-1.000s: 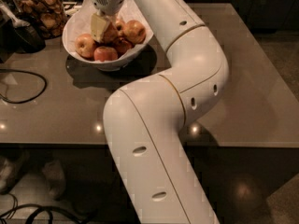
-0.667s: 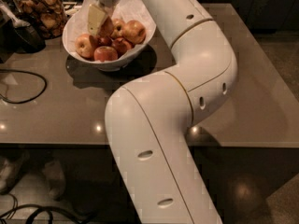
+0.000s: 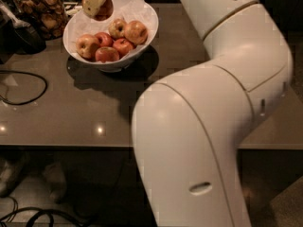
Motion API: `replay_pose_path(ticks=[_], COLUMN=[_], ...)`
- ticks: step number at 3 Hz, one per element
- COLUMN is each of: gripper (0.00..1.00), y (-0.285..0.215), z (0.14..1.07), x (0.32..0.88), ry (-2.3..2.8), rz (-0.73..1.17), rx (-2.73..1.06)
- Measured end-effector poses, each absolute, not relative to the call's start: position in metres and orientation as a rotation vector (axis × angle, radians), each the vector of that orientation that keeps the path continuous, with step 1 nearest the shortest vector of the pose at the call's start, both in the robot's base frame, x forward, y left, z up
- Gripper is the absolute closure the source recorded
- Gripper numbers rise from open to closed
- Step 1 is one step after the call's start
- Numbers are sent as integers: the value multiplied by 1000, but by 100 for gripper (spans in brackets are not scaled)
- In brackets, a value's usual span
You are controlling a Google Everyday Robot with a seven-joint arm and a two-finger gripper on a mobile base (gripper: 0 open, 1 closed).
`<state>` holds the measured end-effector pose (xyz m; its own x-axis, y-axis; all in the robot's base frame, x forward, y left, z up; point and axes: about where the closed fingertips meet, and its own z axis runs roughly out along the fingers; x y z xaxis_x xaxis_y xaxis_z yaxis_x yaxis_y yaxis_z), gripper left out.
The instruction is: Pick apple from white bowl
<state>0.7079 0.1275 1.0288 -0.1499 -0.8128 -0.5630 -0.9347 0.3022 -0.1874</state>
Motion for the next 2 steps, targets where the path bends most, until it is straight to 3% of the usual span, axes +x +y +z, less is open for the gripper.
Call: replay_pose_path(ticks=[2], gripper=[100], y=[129], z=[1066], x=[635], ry=[1780], rz=[450], rx=[-1631])
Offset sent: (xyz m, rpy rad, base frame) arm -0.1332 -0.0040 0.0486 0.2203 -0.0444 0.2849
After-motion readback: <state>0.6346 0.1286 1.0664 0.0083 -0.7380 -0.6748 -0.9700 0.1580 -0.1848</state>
